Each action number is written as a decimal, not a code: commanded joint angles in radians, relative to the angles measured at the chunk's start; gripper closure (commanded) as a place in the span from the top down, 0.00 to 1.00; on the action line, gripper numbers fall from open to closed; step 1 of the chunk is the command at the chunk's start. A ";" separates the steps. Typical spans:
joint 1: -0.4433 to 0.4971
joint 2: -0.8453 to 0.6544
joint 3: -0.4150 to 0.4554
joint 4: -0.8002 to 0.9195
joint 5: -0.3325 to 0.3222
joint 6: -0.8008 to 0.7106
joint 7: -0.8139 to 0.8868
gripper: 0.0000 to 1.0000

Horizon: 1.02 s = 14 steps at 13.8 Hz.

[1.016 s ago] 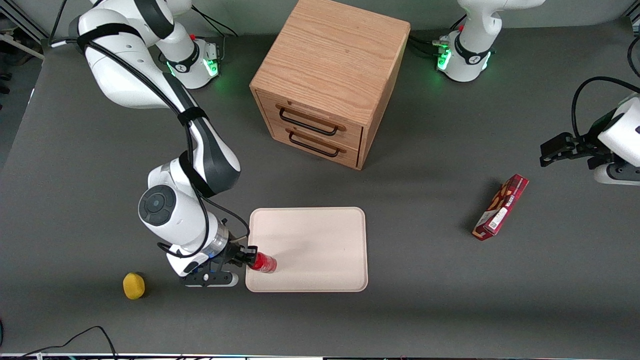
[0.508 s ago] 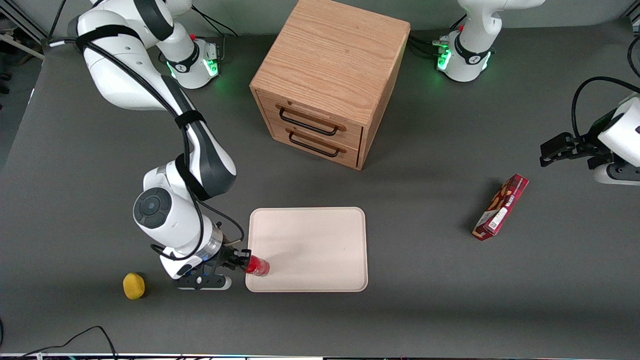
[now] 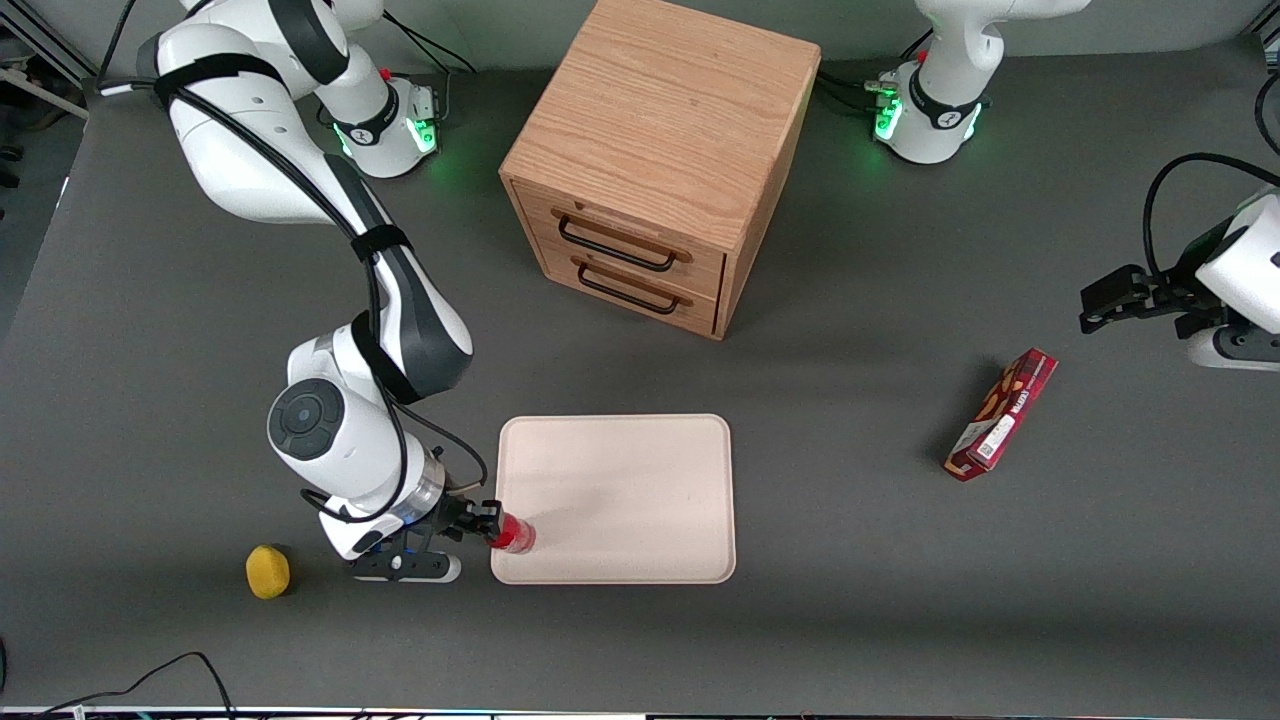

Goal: Place coke bottle on tray

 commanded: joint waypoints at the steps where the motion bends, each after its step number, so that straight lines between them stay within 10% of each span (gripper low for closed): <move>1: 0.010 -0.002 -0.005 0.028 -0.007 -0.004 0.027 1.00; 14: -0.109 -0.296 -0.002 0.022 -0.039 -0.364 -0.172 1.00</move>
